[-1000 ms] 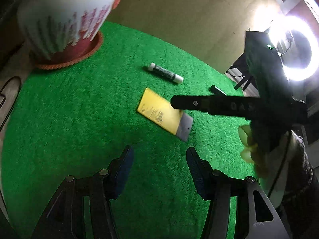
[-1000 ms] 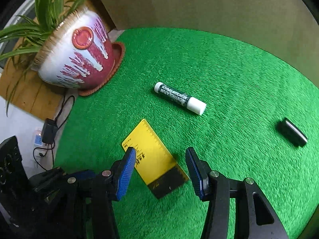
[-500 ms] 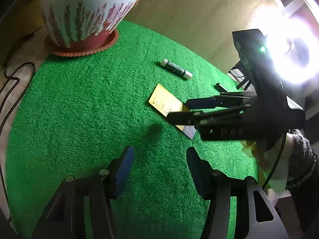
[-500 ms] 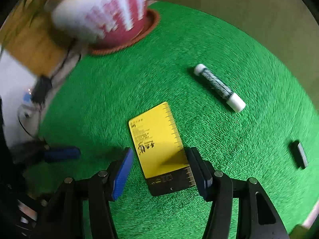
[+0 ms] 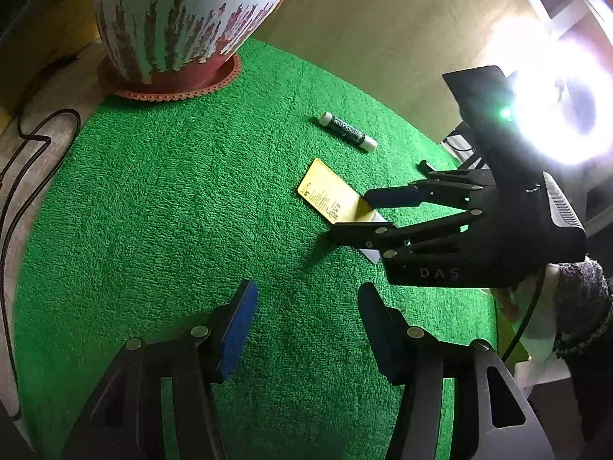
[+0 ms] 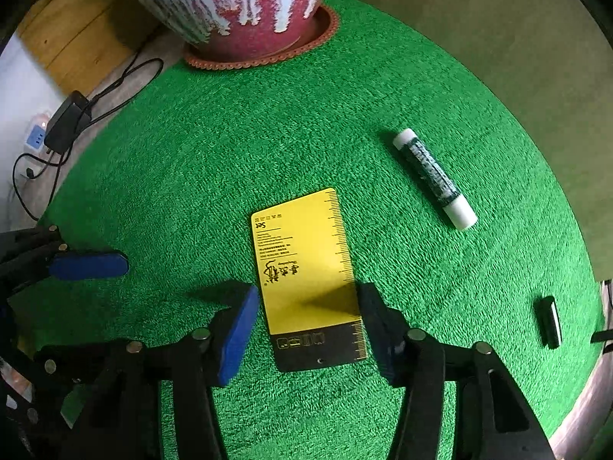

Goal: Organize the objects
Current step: 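Close the right tool on the yellow card's edge, then carry the yellow card into the box and open the right tool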

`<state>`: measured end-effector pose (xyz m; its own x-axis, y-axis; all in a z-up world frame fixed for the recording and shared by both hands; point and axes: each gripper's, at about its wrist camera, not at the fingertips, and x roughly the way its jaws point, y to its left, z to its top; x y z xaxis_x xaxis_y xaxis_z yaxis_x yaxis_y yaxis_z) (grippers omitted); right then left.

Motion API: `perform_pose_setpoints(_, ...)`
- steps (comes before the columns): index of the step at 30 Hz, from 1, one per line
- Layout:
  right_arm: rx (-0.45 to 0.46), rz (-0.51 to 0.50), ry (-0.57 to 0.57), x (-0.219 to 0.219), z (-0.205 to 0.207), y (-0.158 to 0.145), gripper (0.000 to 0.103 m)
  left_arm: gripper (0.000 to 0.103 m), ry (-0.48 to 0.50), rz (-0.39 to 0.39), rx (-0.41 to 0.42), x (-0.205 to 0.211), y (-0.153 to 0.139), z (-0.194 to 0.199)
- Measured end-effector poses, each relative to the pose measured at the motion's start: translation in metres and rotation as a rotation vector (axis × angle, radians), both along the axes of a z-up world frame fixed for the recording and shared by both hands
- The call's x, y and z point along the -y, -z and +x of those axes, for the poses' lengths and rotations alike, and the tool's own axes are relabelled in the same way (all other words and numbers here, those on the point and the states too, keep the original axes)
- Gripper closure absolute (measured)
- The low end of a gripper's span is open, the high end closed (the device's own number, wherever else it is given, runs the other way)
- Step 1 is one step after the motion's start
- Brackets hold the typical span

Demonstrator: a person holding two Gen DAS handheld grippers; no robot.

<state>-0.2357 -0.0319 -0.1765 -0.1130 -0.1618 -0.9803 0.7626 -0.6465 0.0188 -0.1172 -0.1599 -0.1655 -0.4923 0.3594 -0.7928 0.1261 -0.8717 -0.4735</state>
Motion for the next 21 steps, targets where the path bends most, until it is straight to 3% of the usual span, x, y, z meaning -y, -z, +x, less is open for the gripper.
perform_pose_setpoints(11,-0.001,-0.033,0.061,-0.027,0.009,-0.011,0.056,0.045,0.026,-0.011,0.006,-0.011,0.002,-0.004)
perform_pose_setpoints(21,-0.052,-0.144,0.219,-0.086,0.023,-0.05,0.056,0.045,0.058,-0.014,0.002,-0.028,-0.002,-0.01)
